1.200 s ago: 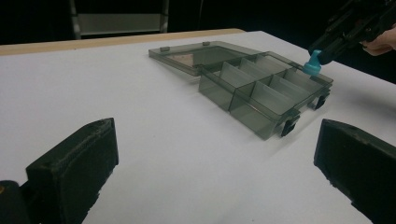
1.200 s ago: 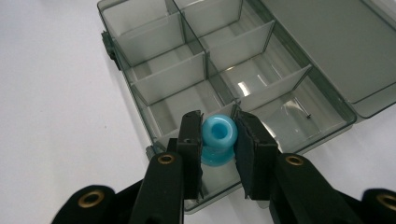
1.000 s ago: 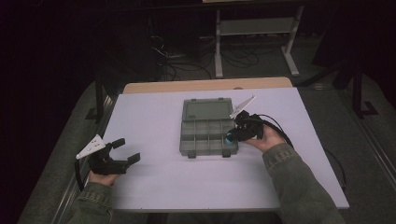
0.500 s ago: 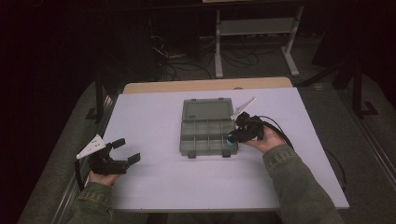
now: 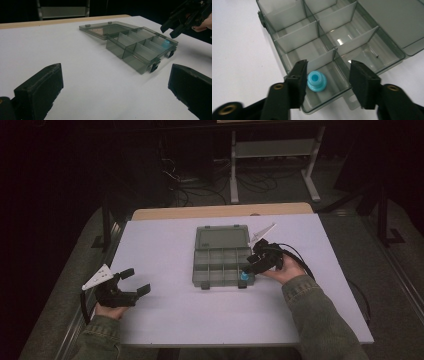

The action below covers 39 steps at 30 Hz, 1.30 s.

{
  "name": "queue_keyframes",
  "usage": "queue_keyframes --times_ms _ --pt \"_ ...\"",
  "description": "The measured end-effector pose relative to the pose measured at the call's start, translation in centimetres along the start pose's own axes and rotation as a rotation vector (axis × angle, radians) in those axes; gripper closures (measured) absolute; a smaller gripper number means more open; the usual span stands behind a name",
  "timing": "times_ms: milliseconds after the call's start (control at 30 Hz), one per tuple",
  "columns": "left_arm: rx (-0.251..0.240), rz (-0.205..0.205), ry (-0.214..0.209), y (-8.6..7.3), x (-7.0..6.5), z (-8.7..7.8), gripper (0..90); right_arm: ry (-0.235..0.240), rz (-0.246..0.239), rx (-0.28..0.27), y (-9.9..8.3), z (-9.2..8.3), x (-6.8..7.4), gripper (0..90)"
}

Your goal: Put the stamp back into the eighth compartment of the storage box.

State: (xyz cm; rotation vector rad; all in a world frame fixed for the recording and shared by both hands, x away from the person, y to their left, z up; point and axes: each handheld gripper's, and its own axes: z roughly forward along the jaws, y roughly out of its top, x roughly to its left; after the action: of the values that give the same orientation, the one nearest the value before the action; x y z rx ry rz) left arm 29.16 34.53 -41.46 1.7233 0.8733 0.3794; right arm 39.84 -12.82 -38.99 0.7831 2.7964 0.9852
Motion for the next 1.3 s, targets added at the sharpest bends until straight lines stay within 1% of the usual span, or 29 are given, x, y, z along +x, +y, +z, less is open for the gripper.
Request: queue_keyframes --times_ms 33,67,167,200,267,300,400,433,500,533,633,767,1000,1133,1300 --pt "0.000 0.000 0.000 0.0 0.0 0.0 0.0 0.001 0.015 -0.005 0.0 -0.1 -0.1 36.3" --pt "0.000 0.000 0.000 0.0 0.0 0.0 0.0 0.001 0.015 -0.005 0.0 -0.1 -0.1 36.3" --pt "-0.001 -0.002 0.000 0.0 0.0 0.0 0.0 -0.007 0.028 -0.019 0.0 -0.3 -0.1 25.9" --pt "0.000 -0.001 0.001 0.0 0.0 0.0 0.0 -0.013 0.028 -0.021 -0.1 -0.4 -0.1 24.6" --pt "0.000 0.000 0.000 0.0 0.0 0.0 0.0 -0.035 0.032 -0.033 -0.1 -0.6 -0.1 17.3" --pt "-0.001 0.000 0.000 0.0 0.0 0.0 0.0 -0.045 0.041 -0.036 -0.1 -0.6 -0.1 14.6" --pt "-0.001 -0.001 0.000 0.0 0.0 0.0 0.0 -0.048 0.048 -0.059 -0.2 -1.1 -0.2 12.1" --pt "0.000 -0.001 0.000 0.0 0.0 0.0 0.0 -0.046 0.053 -0.068 -0.2 -1.2 -0.2 9.6" --pt "0.000 -0.001 0.000 0.0 0.0 0.0 0.0 -0.056 0.063 -0.085 -0.3 -1.6 -0.3 1.2" --pt "0.001 0.000 0.000 0.0 0.0 0.0 0.0 -0.061 0.068 -0.089 -0.3 -1.7 -0.3 0.0" --pt "0.000 0.001 0.001 0.0 0.0 0.0 0.0 -0.056 0.080 -0.112 -0.5 -2.1 -0.4 0.0" --pt "0.000 0.001 0.000 0.0 -0.1 0.0 0.0 -0.062 0.089 -0.129 -0.8 -2.6 -0.5 0.0" --pt "0.000 0.000 0.000 0.0 -0.1 0.1 0.0 -0.071 0.100 -0.142 -1.5 -3.4 -0.4 0.0" --pt "0.000 0.000 -0.001 0.0 -0.1 0.1 0.0 -0.075 0.099 -0.157 -2.0 -3.8 -0.3 0.0" --pt "0.000 -0.001 -0.001 0.0 -0.1 0.1 0.0 -0.081 0.111 -0.179 -2.7 -4.3 -0.2 0.0"
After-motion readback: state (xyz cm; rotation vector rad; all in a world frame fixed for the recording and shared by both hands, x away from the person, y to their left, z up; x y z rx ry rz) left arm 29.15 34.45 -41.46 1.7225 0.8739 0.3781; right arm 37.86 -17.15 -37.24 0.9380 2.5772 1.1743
